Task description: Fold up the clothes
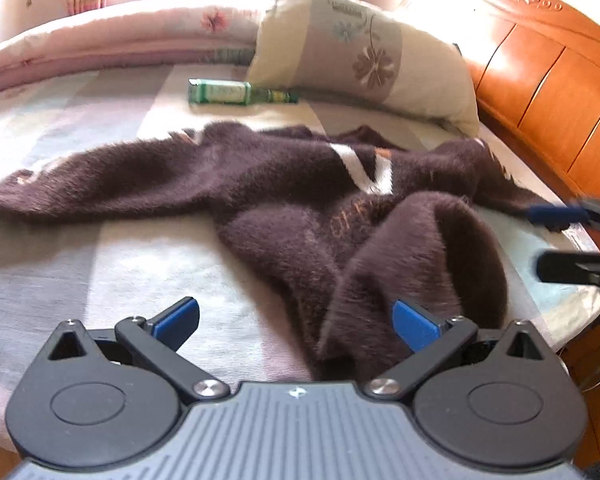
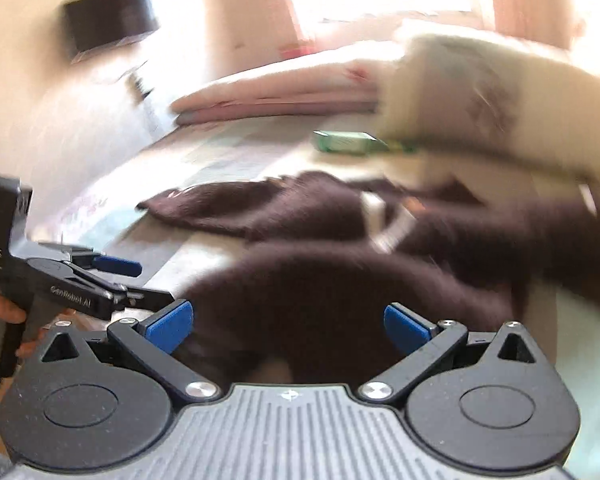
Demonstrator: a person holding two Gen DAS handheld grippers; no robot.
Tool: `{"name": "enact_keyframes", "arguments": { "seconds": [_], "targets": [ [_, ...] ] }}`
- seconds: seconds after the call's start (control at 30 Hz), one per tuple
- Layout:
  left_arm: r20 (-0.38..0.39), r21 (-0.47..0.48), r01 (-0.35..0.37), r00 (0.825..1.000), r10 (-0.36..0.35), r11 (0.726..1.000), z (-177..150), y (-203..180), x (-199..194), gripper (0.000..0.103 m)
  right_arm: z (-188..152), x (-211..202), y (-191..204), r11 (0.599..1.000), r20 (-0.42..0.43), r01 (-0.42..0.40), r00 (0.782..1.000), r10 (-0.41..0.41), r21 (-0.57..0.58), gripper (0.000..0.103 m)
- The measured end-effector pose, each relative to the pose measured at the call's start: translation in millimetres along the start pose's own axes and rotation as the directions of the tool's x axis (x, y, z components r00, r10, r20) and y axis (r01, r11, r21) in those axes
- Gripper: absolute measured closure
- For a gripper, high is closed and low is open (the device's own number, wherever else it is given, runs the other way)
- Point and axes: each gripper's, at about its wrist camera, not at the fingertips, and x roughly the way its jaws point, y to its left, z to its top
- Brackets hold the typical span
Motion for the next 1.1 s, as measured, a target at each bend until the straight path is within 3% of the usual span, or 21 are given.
{"name": "enact_keyframes", "arguments": {
  "seconds": [0.1,0.23,0.3,0.5,0.57,0.7,0.87,0.97,1.03,1.1],
  "targets": [
    [0.028,-0.004,-0.082,0.996,0.082,0.997,-5.7,15.8,-16.7,0.001,16.9,32.5,34.9,0.988,-0.054,0.004,0.998,-0.013,-0.157,0.0],
    [0.019,-0.092,-0.173,0.984,0.175,0.981,-15.2,48.7,-27.1,0.001,39.1,76.0,81.5,0.933,-0.122,-0.004,0.992,-0.043,-0.359,0.0],
    [0.013,-0.137,-0.204,0.978,0.207,0.969,-20.5,64.1,-31.8,0.001,38.1,102.2,100.1,0.914,-0.181,-0.01,0.981,-0.07,-0.407,0.0],
    [-0.008,-0.191,-0.218,0.975,0.22,0.957,-31.4,87.7,-35.1,0.001,17.8,139.5,124.0,0.919,-0.326,-0.109,0.945,-0.023,-0.378,0.0],
    [-0.012,-0.193,-0.212,0.977,0.214,0.958,-31.4,87.7,-32.0,0.001,6.8,141.5,116.5,0.925,-0.356,-0.08,0.933,-0.062,-0.372,0.0],
    [-0.012,-0.167,-0.163,0.986,0.164,0.972,-30.0,78.9,-26.1,0.001,-7.4,143.1,74.7,0.94,-0.392,0.059,0.898,-0.197,-0.337,0.0],
    [-0.03,-0.13,-0.131,0.991,0.128,0.983,-26.6,62.7,-12.3,0.001,-43.3,126.2,11.3,0.95,-0.453,0.159,0.85,-0.27,-0.268,0.0],
    [-0.048,-0.12,-0.097,0.995,0.092,0.988,-25.5,54.6,-3.2,0.001,-61.5,109.8,-5.8,0.955,-0.451,0.166,0.853,-0.264,-0.246,0.0],
    [-0.064,-0.112,-0.086,0.995,0.079,0.99,-25.3,49.4,3.2,0.001,-68.5,102.0,-8.8,0.949,-0.456,0.198,0.841,-0.292,-0.244,0.0],
    [-0.071,-0.1,-0.09,0.994,0.083,0.991,-25.2,44.7,6.6,0.001,-69.8,91.1,-5.9,0.949,-0.433,0.214,0.851,-0.298,-0.232,0.0]
  ]
}}
